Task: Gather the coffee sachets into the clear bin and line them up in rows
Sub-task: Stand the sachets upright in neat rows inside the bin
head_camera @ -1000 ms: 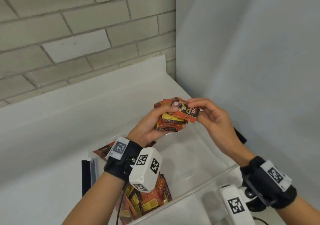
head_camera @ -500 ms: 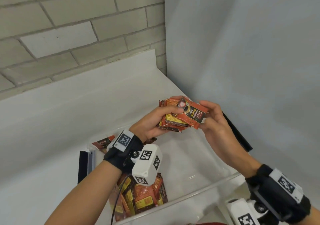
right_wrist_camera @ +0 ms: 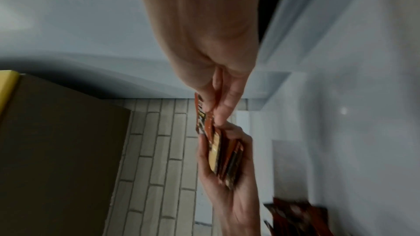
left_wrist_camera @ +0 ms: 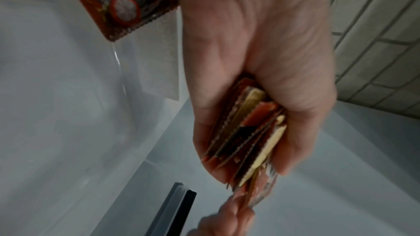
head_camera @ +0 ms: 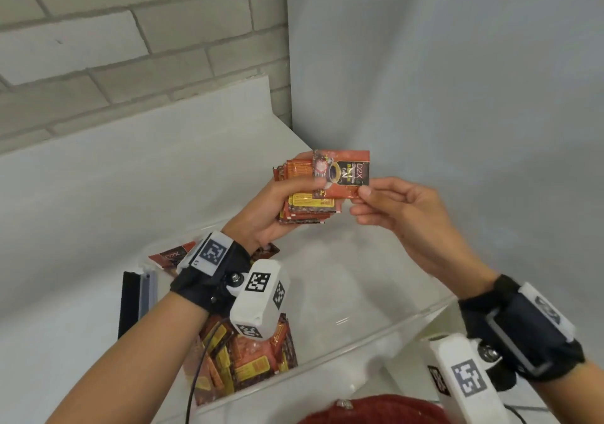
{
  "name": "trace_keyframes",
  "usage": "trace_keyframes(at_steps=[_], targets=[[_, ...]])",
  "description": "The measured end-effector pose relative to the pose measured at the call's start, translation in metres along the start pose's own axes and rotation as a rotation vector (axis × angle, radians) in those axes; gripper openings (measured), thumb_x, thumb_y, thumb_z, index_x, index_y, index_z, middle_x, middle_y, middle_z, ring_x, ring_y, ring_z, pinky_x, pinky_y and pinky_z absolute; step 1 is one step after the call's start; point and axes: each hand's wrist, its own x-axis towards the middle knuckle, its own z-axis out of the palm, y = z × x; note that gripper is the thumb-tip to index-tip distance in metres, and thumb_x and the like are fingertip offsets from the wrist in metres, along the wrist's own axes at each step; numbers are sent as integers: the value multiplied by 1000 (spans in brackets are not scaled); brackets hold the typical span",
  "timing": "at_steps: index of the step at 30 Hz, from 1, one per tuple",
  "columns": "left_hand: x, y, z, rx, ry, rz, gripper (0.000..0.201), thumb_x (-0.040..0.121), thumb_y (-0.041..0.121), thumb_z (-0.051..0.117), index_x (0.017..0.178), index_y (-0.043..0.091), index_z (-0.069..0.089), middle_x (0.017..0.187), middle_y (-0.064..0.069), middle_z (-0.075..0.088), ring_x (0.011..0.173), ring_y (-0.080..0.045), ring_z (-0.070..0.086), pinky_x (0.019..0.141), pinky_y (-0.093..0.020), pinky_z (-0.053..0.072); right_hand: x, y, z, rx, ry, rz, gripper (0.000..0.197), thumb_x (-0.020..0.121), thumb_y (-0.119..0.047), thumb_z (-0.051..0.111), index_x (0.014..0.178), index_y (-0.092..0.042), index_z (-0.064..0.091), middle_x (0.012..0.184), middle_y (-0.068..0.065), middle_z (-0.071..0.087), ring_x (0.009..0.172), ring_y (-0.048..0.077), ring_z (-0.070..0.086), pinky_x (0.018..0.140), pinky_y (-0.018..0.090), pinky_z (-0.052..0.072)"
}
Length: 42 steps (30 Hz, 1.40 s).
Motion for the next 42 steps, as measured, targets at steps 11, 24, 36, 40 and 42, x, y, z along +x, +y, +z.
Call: trace_keyframes(at_steps=[11, 24, 36, 40, 42], targets=[[2, 12, -11, -270, 171, 184, 29, 90, 3, 49, 115, 16, 54, 102, -16, 66, 85, -27, 66, 70, -32, 53, 27, -53, -3, -1397, -321, -161, 10, 87, -14, 70, 90, -20, 77, 52, -10, 63, 34, 0, 53, 53, 17, 51], [0, 10, -8, -163, 227, 66, 20, 92, 8, 52, 110, 5, 60, 99, -13, 69, 84, -22, 69, 71, -29, 58, 67, -25, 17, -1626, -502, 18, 18, 90, -2, 60, 101, -5, 74, 33, -13, 51, 27, 7, 50, 40, 14, 47], [-2, 10, -8, -153, 216, 58, 20, 91, 11, 52, 110, 8, 61, 101, -11, 70, 86, -21, 69, 77, -29, 55, 71, -20, 18, -1641, -501, 18, 16, 89, -2, 63, 102, -4, 72, 86, 12, 70, 37, 13, 56, 43, 17, 49], [-2, 9, -8, -151, 216, 54, 20, 92, 11, 50, 109, 9, 61, 100, -10, 70, 88, -22, 68, 77, -30, 54, 69, -23, 14, -1586, -480, 7, 12, 88, -1, 64, 96, -2, 72, 73, -1, 54, 42, 21, 60, 42, 17, 48], [-2, 9, -9, -156, 211, 54, 21, 93, 10, 48, 110, 9, 60, 99, -10, 70, 87, -22, 68, 76, -30, 54, 69, -25, 11, -1552, -459, -7, 11, 87, 1, 63, 93, -2, 72, 66, -2, 55, 41, 21, 60, 41, 17, 47]])
